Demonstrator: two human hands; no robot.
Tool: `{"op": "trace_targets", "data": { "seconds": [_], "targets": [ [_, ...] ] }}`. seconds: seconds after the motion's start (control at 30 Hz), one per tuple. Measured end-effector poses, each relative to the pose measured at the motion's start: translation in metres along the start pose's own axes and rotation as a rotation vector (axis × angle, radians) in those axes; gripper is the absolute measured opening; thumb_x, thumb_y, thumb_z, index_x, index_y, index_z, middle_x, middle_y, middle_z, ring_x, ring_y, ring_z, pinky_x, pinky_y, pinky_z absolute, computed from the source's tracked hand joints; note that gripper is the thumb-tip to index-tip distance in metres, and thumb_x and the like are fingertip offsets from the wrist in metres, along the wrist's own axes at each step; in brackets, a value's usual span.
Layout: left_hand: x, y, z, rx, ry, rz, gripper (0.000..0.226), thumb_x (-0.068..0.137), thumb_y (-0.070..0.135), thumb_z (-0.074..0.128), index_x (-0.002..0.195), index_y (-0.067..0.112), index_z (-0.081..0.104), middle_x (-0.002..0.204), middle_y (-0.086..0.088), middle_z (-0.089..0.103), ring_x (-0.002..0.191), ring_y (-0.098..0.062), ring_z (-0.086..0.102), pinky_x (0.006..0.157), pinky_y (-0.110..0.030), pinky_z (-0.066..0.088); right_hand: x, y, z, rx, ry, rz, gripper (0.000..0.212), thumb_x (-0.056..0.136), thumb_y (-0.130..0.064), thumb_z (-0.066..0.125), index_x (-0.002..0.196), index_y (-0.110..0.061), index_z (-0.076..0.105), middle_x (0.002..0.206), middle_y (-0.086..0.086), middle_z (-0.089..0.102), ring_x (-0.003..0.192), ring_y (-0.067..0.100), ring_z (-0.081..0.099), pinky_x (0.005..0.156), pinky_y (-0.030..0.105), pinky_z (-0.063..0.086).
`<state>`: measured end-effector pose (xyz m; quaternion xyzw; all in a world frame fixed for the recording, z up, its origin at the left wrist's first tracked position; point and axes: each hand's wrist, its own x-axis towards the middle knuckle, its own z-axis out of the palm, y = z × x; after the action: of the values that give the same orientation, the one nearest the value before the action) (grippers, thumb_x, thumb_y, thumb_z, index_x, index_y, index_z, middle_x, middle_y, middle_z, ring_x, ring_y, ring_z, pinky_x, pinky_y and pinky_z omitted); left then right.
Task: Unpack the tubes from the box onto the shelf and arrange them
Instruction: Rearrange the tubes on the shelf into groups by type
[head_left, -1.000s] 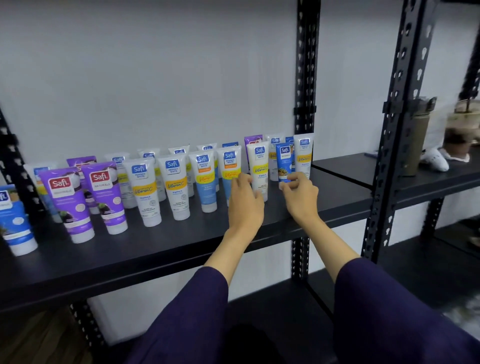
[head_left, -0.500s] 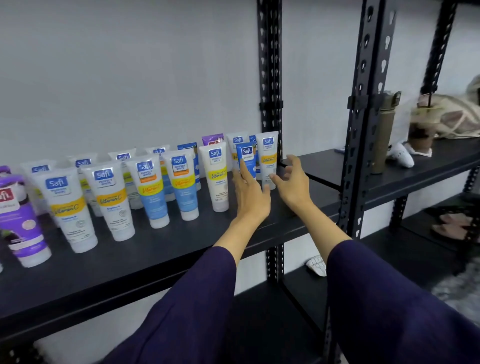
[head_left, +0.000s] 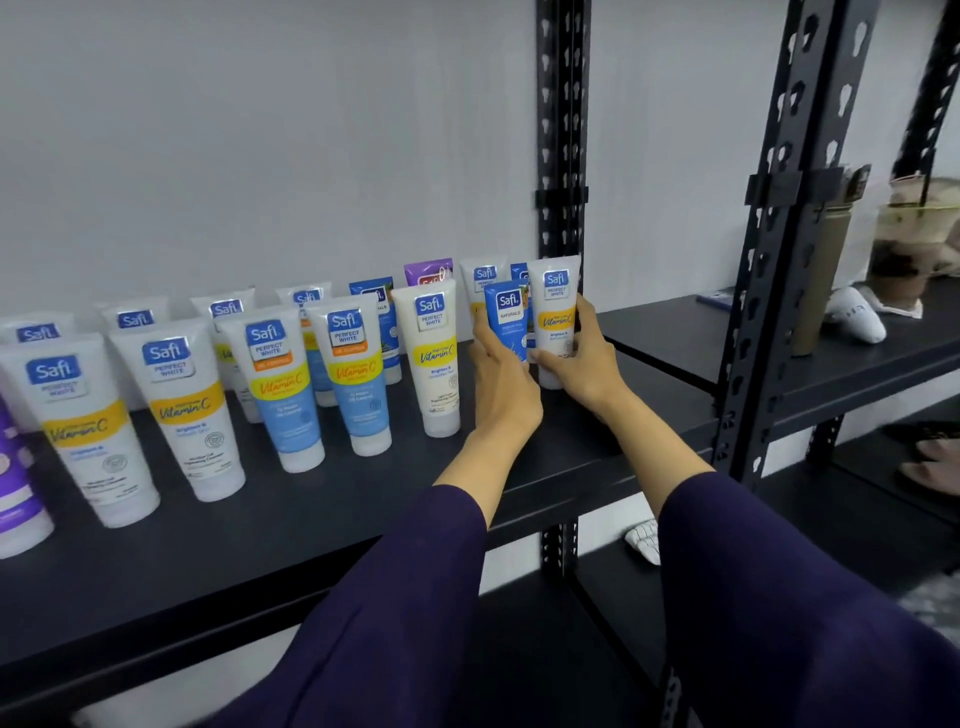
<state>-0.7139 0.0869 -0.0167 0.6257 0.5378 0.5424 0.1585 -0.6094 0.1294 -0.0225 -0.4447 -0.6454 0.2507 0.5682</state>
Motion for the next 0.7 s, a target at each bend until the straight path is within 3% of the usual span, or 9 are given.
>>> {"op": "trace_targets", "data": {
  "seconds": [0.13, 0.23, 0.37, 0.57, 0.7],
  "targets": [
    [-0.010, 0.005, -0.005, 0.003, -0.017, -0.010, 0.087, 0.086, -0.008, 0.055, 0.150, 0.016, 0.001, 0.145, -0.010, 0.027, 0.131, -0.018, 0.037, 0.104, -0.030, 0.036, -0.012, -0.008, -0.007, -0.015, 0.081, -0.030, 0.074, 0.082, -0.004, 0.069, 0.143, -0.016, 0.029, 0.127, -0.002, 0.054, 0.106, 0.005, 0.051, 0.076, 0.004, 0.043],
    [-0.020, 0.009, -0.013, -0.010, -0.003, 0.031, 0.088, 0.085, -0.009, 0.055, 0.150, 0.017, 0.002, 0.145, -0.009, 0.028, 0.129, -0.017, 0.037, 0.104, -0.032, 0.039, -0.026, -0.015, -0.013, -0.008, 0.143, -0.051, 0.075, 0.083, -0.004, 0.069, 0.144, -0.017, 0.028, 0.123, -0.006, 0.053, 0.104, 0.004, 0.053, 0.067, -0.004, 0.041],
    [-0.043, 0.013, -0.032, -0.047, -0.016, 0.099, 0.084, 0.087, -0.006, 0.056, 0.149, 0.019, 0.004, 0.142, -0.006, 0.029, 0.122, -0.004, 0.034, 0.103, -0.031, 0.042, -0.048, -0.029, -0.018, -0.016, 0.151, -0.082, 0.074, 0.082, -0.009, 0.070, 0.144, -0.018, 0.029, 0.117, -0.011, 0.055, 0.097, -0.002, 0.055, 0.070, 0.001, 0.044],
    [-0.071, 0.015, -0.068, -0.100, -0.043, 0.120, 0.077, 0.091, -0.002, 0.052, 0.146, 0.023, 0.004, 0.145, -0.003, 0.028, 0.123, -0.006, 0.038, 0.097, -0.033, 0.049, -0.080, -0.045, -0.007, -0.019, 0.113, -0.086, 0.076, 0.082, -0.014, 0.071, 0.144, -0.025, 0.030, 0.121, -0.008, 0.060, 0.107, 0.006, 0.059, 0.093, 0.023, 0.048],
    [-0.090, 0.011, -0.093, -0.065, -0.001, 0.120, 0.080, 0.093, 0.005, 0.052, 0.147, 0.033, 0.000, 0.147, 0.003, 0.025, 0.117, -0.003, 0.039, 0.091, -0.039, 0.053, -0.101, -0.065, 0.010, 0.019, 0.075, -0.115, 0.072, 0.081, -0.018, 0.073, 0.142, -0.026, 0.034, 0.116, -0.010, 0.063, 0.103, 0.001, 0.061, 0.085, 0.013, 0.050]
  ]
}}
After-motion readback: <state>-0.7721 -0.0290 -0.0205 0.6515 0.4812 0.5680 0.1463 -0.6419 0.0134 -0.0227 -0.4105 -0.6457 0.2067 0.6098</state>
